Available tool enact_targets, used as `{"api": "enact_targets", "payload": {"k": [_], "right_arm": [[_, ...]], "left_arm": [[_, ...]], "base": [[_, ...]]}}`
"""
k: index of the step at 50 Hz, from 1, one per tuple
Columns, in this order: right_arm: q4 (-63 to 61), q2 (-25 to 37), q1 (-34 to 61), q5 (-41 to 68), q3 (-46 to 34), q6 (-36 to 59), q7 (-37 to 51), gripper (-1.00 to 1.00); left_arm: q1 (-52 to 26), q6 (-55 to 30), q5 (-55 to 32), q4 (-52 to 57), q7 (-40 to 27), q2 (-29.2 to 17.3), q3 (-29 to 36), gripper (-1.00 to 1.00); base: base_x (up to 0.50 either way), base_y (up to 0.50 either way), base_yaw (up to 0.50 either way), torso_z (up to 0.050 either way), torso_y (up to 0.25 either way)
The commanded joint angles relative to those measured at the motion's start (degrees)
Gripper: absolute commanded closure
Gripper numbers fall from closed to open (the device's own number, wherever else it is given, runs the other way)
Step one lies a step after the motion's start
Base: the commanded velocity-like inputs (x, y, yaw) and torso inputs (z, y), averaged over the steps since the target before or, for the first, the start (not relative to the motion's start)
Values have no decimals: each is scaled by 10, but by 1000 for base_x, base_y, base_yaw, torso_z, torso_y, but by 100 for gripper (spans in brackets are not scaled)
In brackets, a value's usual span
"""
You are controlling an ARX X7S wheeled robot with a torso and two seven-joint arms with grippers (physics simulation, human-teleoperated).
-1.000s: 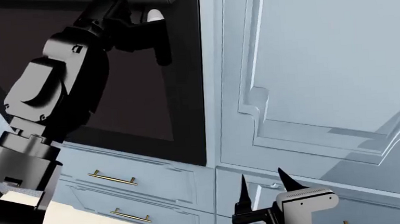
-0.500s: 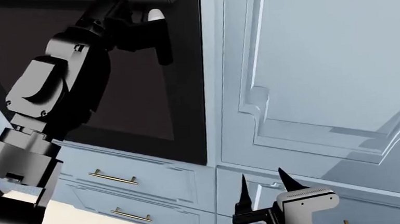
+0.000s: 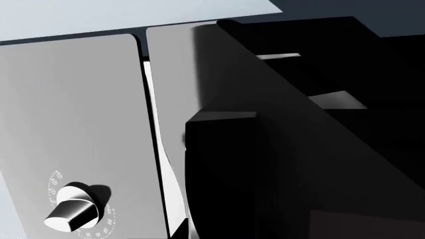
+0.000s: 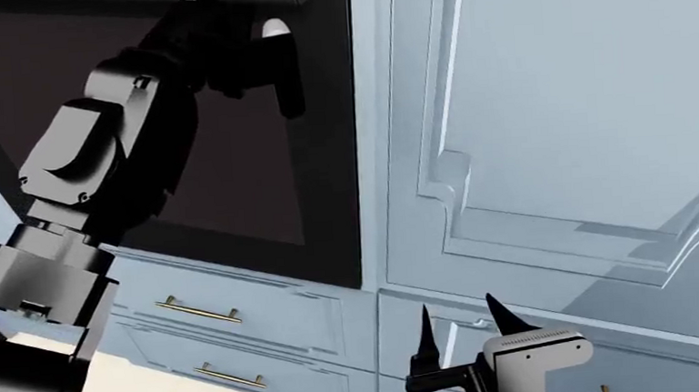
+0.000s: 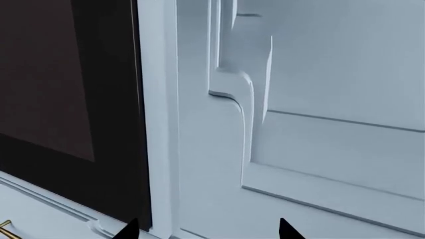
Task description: Open the oven door
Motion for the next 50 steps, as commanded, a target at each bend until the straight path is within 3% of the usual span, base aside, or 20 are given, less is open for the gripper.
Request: {"api": "enact_targets", "payload": {"k": [1, 15, 32, 50], "right_arm": [[-1, 2, 0, 1, -3, 1, 3, -100], [2, 3, 1, 2, -6, -3, 5, -100], [5, 5, 4, 5, -8, -3, 7, -100], [5, 8, 5, 5, -13, -3, 11, -100]], "left_arm": [[-14, -7, 2, 17, -14, -2, -23, 100], [-11, -3, 3, 45, -9, -10, -21, 100], [41, -32, 3, 203, 42, -51, -36, 100], [75, -54, 7, 303, 69, -85, -50, 100]], "base": [[0, 0, 0, 0, 0], [0, 0, 0, 1, 3], [0, 0, 0, 1, 5], [0, 0, -1, 2, 5]]}}
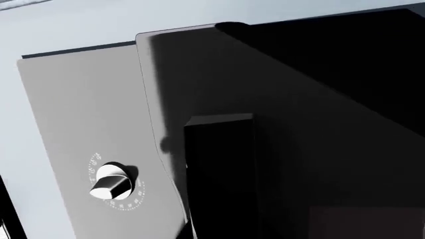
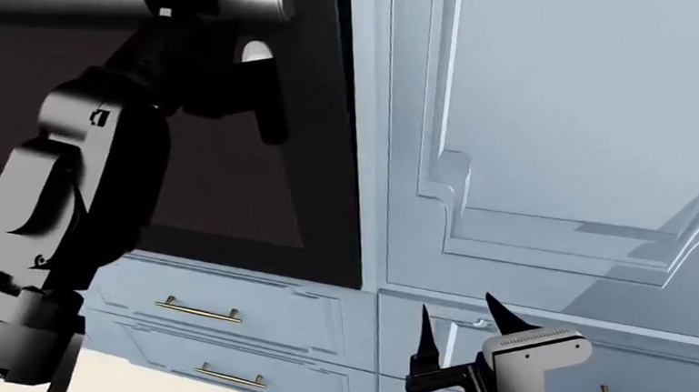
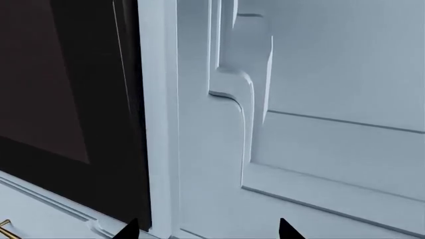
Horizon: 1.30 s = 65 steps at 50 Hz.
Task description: Open the oven door
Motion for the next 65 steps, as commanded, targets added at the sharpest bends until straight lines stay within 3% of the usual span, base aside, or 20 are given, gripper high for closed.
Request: {"api": "enact_targets", "payload": {"k": [1, 65], "right_arm": [[5, 1, 1, 0, -3, -3, 2, -100], [10, 8, 7, 4, -15, -3, 13, -100]], "left_arm": [[-7, -7, -20, 92, -27, -16, -5, 100], [137, -60, -19, 336, -8, -101, -58, 100]], "base": [[1, -3, 0, 0, 0], [-1, -2, -3, 1, 5]]}}
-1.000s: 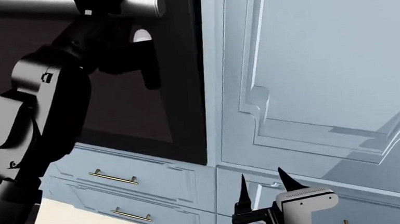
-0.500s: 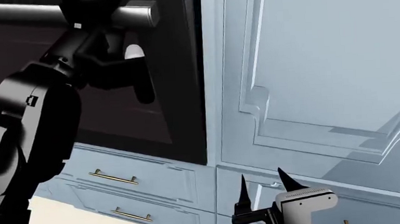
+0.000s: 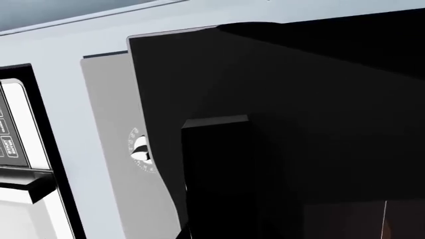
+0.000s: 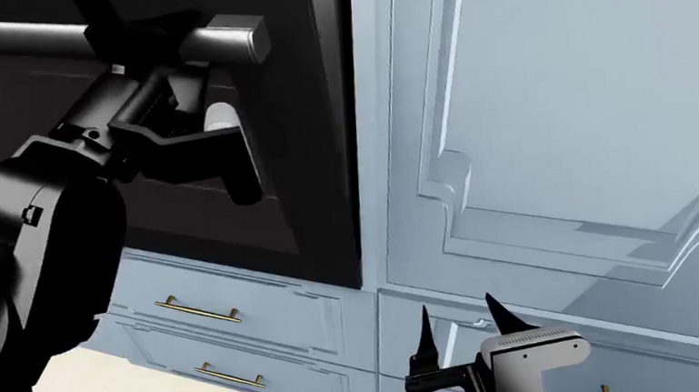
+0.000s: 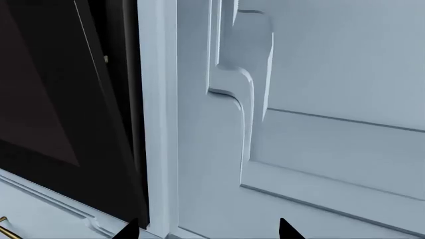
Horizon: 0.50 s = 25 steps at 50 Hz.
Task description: Open the oven door
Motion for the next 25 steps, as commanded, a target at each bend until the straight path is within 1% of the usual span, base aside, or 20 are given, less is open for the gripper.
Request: {"api": "enact_targets", "payload": {"k": [1, 7, 12, 25], "right_arm": [[5, 0, 2, 1, -3, -2, 1, -100], [4, 1, 2, 1, -4, -2, 3, -100], [4, 2, 2, -2, -6, -1, 4, -100], [6, 4, 4, -5, -12, 1, 5, -100]], "left_arm": [[-4, 8, -17, 82, -45, -3, -6, 100], [14, 3, -16, 98, -49, -12, -13, 100], [50, -16, -13, 150, -55, -30, -36, 100], [87, -26, -12, 186, -68, -42, -52, 100]], "base": [[1, -3, -4, 0, 11], [-1, -2, -3, 0, 3], [1, -2, -3, 2, 4], [-1, -2, -3, 2, 4]]}}
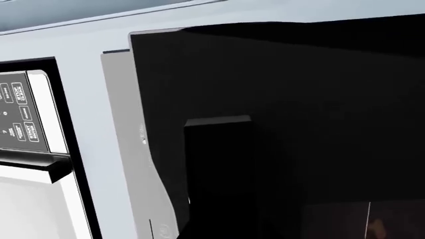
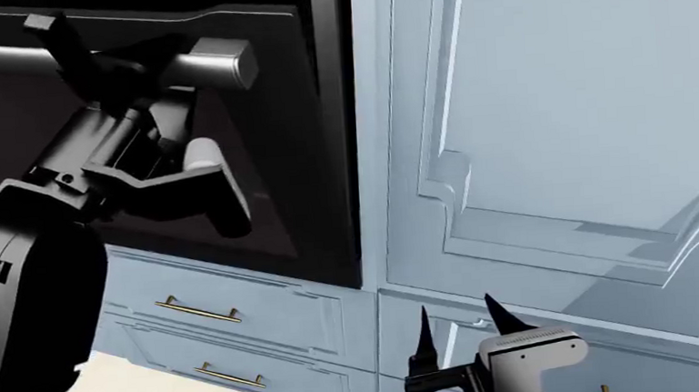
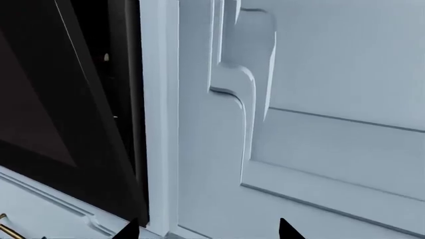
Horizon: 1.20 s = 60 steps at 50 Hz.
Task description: Open the oven door
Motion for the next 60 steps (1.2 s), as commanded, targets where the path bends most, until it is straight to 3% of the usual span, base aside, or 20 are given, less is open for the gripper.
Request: {"api": "enact_targets", "payload": {"k": [1, 33, 60], "right_arm": [[4, 1, 2, -3, -6, 1, 1, -100], [-1, 6, 3, -3, -13, 9, 9, -100], [1, 8, 4, 0, -16, 5, 11, -100]], "left_arm": [[10, 5, -3, 91, -59, -5, -19, 100], [89, -24, 5, 175, -69, -26, -50, 100], [183, -39, 23, 218, -116, -33, -68, 100]], "base": [[1, -4, -5, 0, 10], [-1, -2, -3, 1, 3], [-1, -2, -3, 1, 4]]}}
